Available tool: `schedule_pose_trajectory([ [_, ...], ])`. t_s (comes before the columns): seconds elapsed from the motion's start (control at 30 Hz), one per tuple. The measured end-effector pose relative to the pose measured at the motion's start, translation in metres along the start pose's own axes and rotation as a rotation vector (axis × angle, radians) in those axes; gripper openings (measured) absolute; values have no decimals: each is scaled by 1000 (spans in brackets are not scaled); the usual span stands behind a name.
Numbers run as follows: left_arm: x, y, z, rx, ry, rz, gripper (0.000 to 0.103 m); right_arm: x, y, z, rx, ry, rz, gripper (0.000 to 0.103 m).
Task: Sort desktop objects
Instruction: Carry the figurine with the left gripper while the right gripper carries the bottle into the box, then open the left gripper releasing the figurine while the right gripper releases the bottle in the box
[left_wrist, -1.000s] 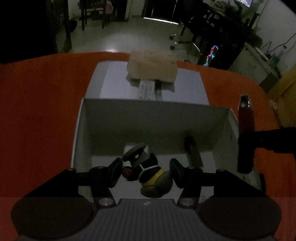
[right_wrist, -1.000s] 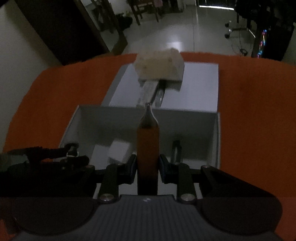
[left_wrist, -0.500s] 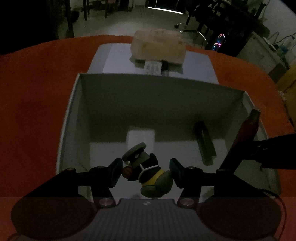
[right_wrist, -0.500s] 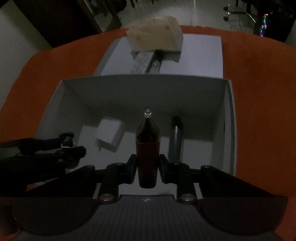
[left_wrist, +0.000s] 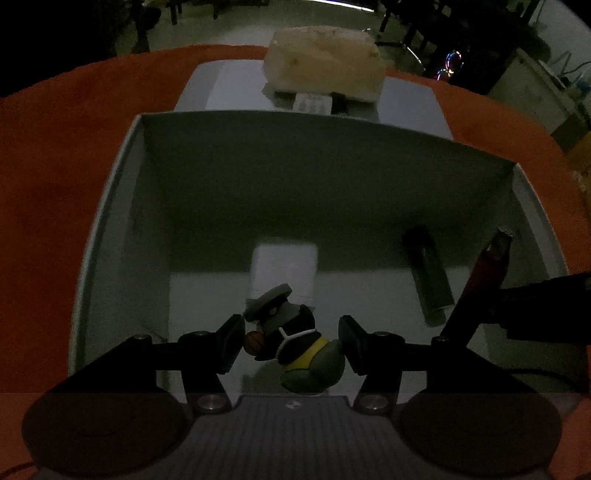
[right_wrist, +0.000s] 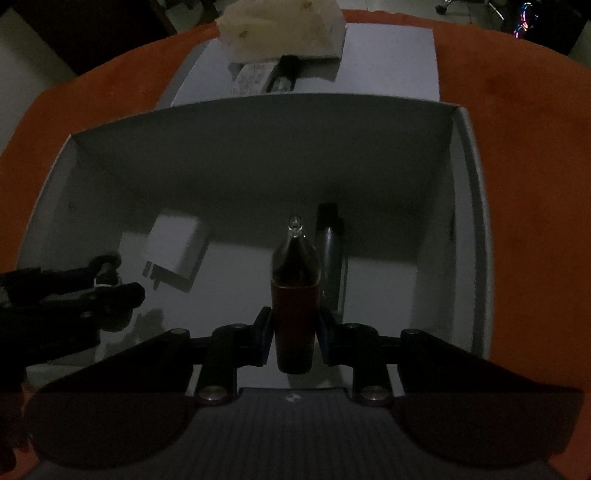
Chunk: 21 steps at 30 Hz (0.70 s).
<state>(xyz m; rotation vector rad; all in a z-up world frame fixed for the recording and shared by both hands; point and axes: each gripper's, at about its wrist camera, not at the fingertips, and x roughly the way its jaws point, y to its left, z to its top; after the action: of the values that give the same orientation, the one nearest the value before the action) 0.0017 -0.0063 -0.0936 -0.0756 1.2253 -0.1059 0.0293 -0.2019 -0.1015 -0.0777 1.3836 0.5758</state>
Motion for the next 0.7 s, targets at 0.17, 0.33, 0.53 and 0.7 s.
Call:
schedule_pose_trajectory([
  [0.17,11,-6,1,11,23,9,51,15,2,0,-7,25,-17,27],
  [0.33,22,-13,3,17,54,11,51,27,5,1,-16,43,-35,27],
  [0.53,29,-15,6,7,76,17,51,36,8,1,-23,55,-48,27],
  [0.7,34,-15,7,1,91,25,51,44,9,2,-27,67,-55,28],
])
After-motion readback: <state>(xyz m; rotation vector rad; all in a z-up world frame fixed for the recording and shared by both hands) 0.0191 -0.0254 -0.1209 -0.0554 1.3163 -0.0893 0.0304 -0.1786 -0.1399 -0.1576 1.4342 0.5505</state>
